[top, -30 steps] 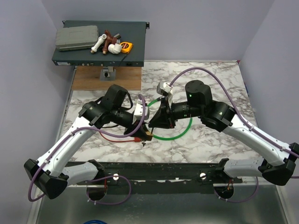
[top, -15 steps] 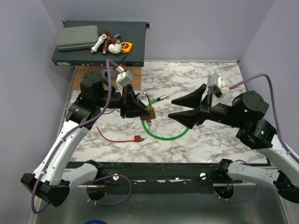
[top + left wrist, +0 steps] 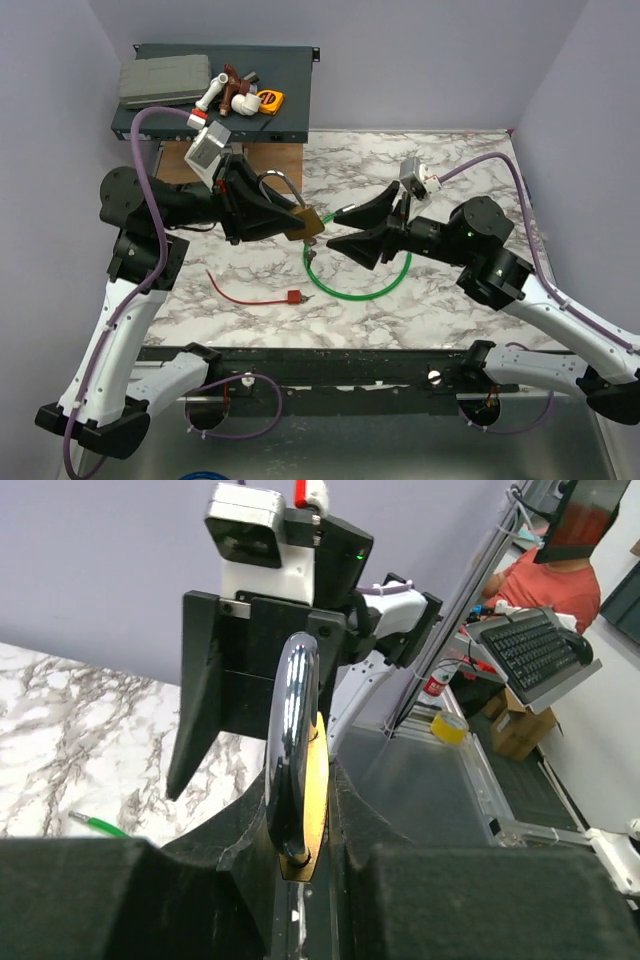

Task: Unlock with the key
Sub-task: Pick up the lock from the center of the board, then unlock the lock.

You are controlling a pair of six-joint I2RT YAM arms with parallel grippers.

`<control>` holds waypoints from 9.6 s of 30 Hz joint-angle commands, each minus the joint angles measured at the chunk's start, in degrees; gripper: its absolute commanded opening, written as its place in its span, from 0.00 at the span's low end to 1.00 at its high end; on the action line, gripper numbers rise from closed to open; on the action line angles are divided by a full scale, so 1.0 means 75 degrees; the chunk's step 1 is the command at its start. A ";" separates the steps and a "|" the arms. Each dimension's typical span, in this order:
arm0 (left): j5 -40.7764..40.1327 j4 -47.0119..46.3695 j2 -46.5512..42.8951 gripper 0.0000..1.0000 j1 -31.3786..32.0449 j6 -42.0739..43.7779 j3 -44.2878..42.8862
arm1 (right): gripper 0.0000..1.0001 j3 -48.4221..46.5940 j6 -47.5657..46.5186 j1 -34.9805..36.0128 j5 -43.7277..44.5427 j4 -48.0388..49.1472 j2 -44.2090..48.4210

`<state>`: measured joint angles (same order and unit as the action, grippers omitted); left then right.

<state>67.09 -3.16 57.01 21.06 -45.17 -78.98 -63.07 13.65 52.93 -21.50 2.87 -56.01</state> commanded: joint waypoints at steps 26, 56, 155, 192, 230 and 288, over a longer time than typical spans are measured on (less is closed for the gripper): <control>-0.0534 -0.1309 -0.1312 0.00 -0.0462 -0.0828 0.1810 | 0.57 0.1312 0.2650 0.0057 -0.2435 0.5231 -0.0972; -0.0006 -0.2605 -0.1649 0.00 -0.0535 -0.1236 0.2446 | 0.14 0.1223 0.4690 0.0059 -0.2692 0.7101 -0.2118; 0.0570 -0.3762 -0.1919 0.00 -0.0643 -0.1923 0.2528 | 0.21 0.0193 1.0758 0.0128 -0.3671 1.3230 -0.4976; -0.0248 -0.2128 -0.1857 0.00 -0.0830 -0.0738 0.2828 | 0.26 -0.0942 0.1285 0.0262 -0.2257 0.1782 -0.2057; -0.0582 -0.0220 -0.1844 0.42 -0.0978 0.0789 0.3388 | 0.01 0.1006 0.2253 0.0323 -0.0570 0.4107 -0.1303; -0.4312 0.8139 -0.0562 0.99 -0.0892 0.6999 -0.0015 | 0.01 0.0117 0.0525 0.0323 0.1061 -0.1018 -0.0816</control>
<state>31.77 46.70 52.38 14.41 -2.00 -75.40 -59.24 18.37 55.20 -18.83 -2.48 -63.59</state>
